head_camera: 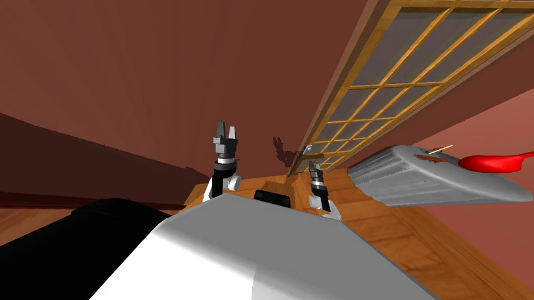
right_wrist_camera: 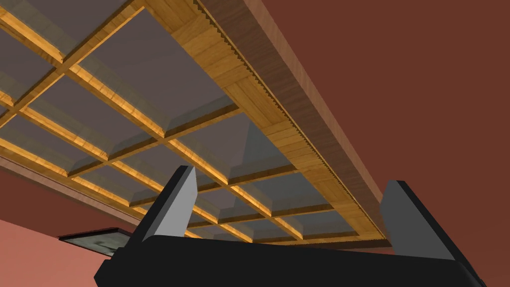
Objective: Pull the door open
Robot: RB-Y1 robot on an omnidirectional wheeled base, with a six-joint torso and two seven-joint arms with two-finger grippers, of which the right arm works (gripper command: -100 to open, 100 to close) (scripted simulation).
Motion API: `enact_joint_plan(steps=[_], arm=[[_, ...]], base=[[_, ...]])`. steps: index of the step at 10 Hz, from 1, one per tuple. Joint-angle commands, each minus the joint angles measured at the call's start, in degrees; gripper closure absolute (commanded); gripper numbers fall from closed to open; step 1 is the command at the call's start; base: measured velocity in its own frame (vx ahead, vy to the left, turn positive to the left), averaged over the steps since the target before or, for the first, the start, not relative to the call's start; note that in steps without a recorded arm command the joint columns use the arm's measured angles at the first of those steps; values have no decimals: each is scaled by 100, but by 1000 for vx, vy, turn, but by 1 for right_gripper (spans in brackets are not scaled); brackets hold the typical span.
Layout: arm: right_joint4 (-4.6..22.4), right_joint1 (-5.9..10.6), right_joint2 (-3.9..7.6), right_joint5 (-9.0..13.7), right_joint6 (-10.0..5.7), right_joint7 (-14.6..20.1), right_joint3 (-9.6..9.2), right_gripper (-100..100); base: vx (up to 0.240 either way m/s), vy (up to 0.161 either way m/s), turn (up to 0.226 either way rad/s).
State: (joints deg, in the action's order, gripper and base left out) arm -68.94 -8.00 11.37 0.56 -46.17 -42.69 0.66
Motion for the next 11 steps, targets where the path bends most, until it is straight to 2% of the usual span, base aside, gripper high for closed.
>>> enact_joint_plan(steps=[1, 2, 5, 6, 8, 9, 11], arm=[[286, 116, 54, 17, -102, -263, 0, -100], [377, 116, 54, 17, -102, -263, 0, -100], [1019, 310, 159, 47, -256, -744, -3, -100], [1019, 310, 159, 47, -256, -744, -3, -100], [1397, 435, 226, 67, -356, -1055, -4, -100], [1434, 435, 226, 67, -356, -1055, -4, -100], [1817, 551, 288, 86, -448, -1342, -6, -100]], base=[[32, -99, 189], [32, -83, 69], [32, -96, 180], [24, -93, 42], [21, -87, 111], [20, -71, 93], [25, -72, 154]])
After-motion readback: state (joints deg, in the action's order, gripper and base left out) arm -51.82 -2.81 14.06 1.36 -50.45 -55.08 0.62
